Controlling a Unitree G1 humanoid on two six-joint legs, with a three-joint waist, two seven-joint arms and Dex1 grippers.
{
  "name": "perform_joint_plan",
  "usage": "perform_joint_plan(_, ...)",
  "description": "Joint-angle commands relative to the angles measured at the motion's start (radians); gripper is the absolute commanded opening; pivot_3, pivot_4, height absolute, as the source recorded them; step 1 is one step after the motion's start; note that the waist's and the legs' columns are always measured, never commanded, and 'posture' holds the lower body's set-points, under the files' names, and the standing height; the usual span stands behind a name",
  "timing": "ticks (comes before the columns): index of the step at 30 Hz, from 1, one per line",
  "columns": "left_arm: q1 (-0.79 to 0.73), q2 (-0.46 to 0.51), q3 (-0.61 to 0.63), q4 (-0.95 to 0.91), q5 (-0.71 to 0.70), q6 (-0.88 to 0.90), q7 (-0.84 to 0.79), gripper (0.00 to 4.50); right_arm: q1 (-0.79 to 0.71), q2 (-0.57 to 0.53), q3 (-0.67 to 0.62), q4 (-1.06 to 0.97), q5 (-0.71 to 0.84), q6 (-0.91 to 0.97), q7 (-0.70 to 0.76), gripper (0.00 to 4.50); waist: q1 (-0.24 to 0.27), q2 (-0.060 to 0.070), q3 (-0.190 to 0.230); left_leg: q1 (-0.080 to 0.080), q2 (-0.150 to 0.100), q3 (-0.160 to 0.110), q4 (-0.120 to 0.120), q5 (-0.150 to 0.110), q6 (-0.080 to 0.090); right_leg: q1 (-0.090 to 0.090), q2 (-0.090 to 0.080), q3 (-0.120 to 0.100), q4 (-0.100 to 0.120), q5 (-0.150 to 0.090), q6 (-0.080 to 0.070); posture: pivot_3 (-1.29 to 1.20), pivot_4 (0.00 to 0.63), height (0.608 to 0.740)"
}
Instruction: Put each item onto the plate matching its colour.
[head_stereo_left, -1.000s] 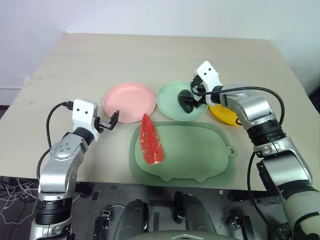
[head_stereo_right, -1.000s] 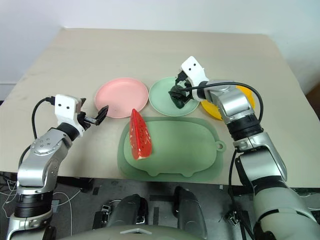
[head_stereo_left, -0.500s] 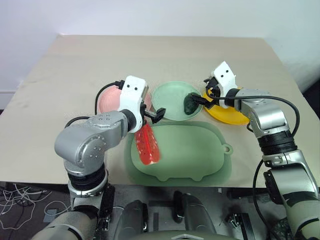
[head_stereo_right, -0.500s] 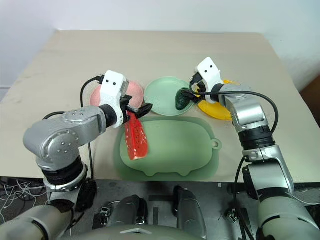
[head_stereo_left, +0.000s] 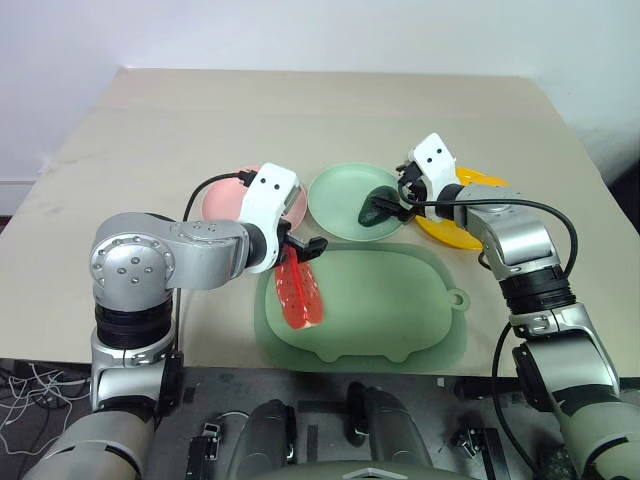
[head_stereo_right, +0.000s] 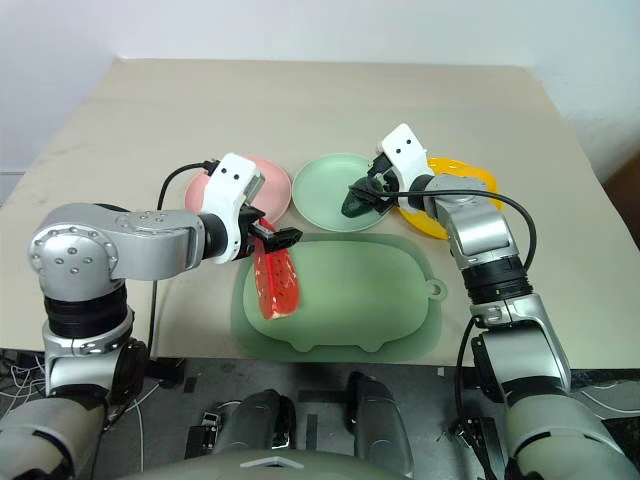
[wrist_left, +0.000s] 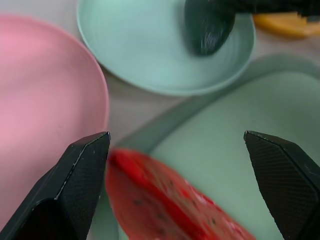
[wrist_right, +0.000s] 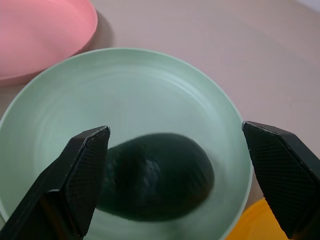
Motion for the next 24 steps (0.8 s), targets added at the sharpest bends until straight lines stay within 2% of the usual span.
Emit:
perform_joint_plan(1,-0.028,0.178,-0.168,-0.006,-0.361,-0.22,0.242,4.5,-0.013,0.004,-0.031,-0.01,-0.008,-0.023,-0.005,4.46,0.0,0.0,0.0,0.0,0.0,0.0,0.0,0.0,0.0,0.0,-0.001,0.001,0.0,0.0,0.0,0.0,0.15,0.74)
perform_joint_plan(4,-0.032,0.254,-0.254,-0.032,-0.398,-0.313,0.268,4.5,-0.015,0.01,-0.035,-0.007,-0.01,-0.023,-0.008,4.46,0.005,0.0,0.0,0.0,-0.001,0.0,0.0,0.0,-0.001,0.0,-0.001,0.001,0.0,0.0,0.0,0.0,0.15,0.74)
perform_joint_plan(8,-0.037,0.294,-0.327,-0.051,-0.398,-0.377,0.258,4.5,-0.002,0.016,-0.039,-0.017,-0.014,-0.022,-0.013,4.46,0.009,0.0,0.0,0.0,-0.004,0.0,0.001,0.0,-0.001,0.001,0.0,-0.001,0.0,0.0,0.0,0.0,0.15,0.74)
perform_joint_plan(22,-0.05,0.313,-0.475,0.015,-0.398,-0.388,0.217,4.5,0.027,0.022,-0.069,-0.085,-0.009,0.017,-0.052,4.46,0.005,0.0,0.0,0.001,-0.004,0.0,0.0,0.001,-0.002,0.001,0.002,-0.001,0.0,0.0,0.0,0.0,0.15,0.74)
perform_joint_plan(24,-0.053,0.308,-0.476,0.024,-0.398,-0.395,0.218,3.86,0.031,0.021,-0.074,-0.091,-0.009,0.02,-0.057,4.5,0.005,0.0,0.0,0.001,-0.004,0.0,0.0,0.001,-0.002,0.001,0.002,-0.001,-0.001,0.0,0.0,0.0,0.15,0.74)
